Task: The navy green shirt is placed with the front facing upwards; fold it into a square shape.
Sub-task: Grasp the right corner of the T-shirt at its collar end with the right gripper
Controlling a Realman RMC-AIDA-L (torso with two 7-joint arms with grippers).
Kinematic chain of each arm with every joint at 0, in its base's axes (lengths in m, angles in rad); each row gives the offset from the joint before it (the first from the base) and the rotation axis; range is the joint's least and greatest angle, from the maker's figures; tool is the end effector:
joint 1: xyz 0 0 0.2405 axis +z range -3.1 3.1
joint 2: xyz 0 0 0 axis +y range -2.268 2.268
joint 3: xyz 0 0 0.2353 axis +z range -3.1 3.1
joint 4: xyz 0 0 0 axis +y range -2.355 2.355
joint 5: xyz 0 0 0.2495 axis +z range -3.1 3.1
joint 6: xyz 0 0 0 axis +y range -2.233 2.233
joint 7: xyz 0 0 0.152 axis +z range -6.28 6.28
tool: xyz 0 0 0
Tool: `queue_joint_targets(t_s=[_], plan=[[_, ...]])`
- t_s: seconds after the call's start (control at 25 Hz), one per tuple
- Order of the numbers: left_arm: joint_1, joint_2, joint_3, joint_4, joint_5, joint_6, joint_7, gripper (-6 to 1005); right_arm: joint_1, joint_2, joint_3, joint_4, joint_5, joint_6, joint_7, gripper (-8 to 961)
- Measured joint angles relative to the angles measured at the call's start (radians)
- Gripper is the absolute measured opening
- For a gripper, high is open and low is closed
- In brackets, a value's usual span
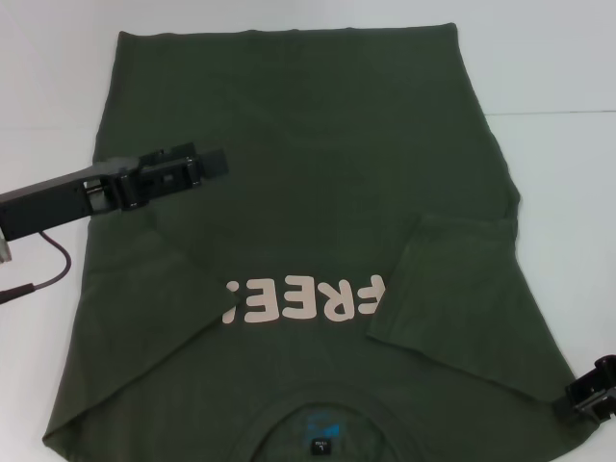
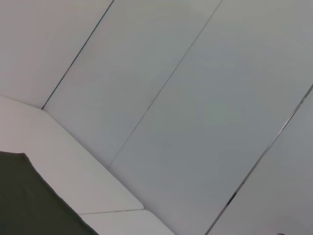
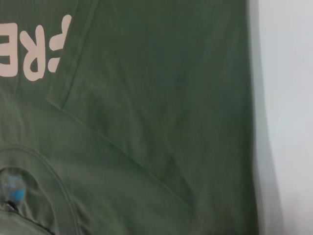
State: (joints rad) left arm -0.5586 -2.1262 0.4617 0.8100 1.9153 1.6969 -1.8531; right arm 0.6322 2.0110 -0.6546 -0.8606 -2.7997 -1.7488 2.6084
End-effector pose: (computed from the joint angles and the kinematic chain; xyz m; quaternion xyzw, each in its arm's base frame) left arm -0.2366 0.3669 0.0597 -0.8404 -0.3662 -0.3852 0.1062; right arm 0.3149 0.3380 0.0604 -0.7124 0.6882 -0.1103 0.0815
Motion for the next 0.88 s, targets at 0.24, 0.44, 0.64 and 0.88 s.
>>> queue_joint_targets(t_s=[0.24, 0.44, 0.64, 0.88], plan=[[0.0, 0.0, 0.0, 0.0, -0.009, 0.001, 0.0, 916, -0.003, 0.002, -0.011, -0.002, 0.0, 0.006, 0.003, 508], [0.001, 0.0, 0.0, 0.0, -0.01, 0.002, 0.0, 914, -0.008, 0.01, -0.018, -0.007, 0.002, 0.007, -0.02, 449], [0.003, 0.001, 0.0, 0.0, -0.01, 0.003, 0.0, 912, -0.012, 0.011, -0.029, -0.008, 0.003, 0.009, -0.031, 284], [0.003, 0.002, 0.0, 0.0, -0.01, 0.006, 0.001, 909, -0.017, 0.011, -0.021, -0.01, 0.009, 0.011, -0.055, 67]])
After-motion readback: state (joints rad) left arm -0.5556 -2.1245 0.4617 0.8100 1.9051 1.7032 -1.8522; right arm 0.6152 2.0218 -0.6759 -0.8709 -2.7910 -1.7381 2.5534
